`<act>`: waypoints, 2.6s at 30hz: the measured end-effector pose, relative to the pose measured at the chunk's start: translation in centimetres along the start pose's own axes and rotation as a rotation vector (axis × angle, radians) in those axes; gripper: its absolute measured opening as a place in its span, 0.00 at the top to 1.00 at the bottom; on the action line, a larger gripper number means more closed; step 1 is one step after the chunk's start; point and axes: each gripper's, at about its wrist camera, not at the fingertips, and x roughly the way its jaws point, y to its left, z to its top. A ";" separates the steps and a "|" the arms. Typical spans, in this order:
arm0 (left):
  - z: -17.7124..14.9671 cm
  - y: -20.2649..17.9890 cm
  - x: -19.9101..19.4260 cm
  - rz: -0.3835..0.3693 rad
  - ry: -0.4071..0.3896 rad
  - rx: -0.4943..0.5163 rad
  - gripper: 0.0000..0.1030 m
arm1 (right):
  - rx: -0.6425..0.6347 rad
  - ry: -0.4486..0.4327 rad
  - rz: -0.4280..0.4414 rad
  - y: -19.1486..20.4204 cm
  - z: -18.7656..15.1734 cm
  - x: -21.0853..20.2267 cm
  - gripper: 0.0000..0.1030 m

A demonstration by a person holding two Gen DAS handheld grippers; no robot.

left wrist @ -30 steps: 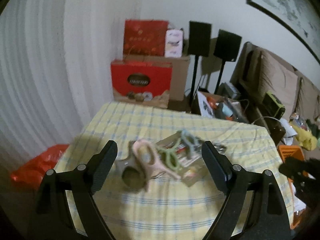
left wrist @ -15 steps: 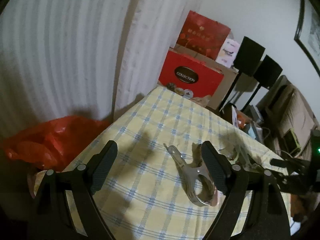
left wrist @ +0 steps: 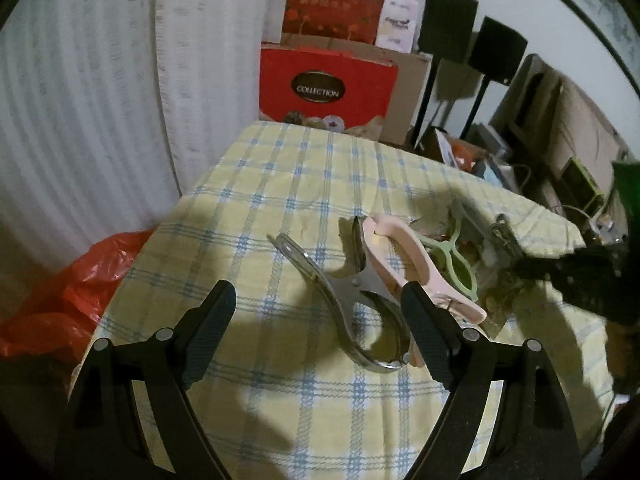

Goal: Organize objects
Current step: 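Grasp the silver metal clip with the left gripper while the right gripper hovers nearby, then lift the silver metal clip with the left gripper off the plaid table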

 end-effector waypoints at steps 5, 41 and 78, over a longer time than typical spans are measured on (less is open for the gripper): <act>-0.3 0.0 1.0 0.004 0.003 -0.038 0.20 | 0.004 0.015 -0.043 2.4 -2.1 -0.3 0.96; -0.6 5.3 1.0 0.055 0.065 -0.170 0.33 | 0.328 -0.138 -0.100 3.8 -7.4 -4.8 0.50; 0.7 -3.1 -7.8 0.046 -0.141 0.015 0.67 | 0.297 -0.291 -0.270 5.8 -11.7 -10.8 0.73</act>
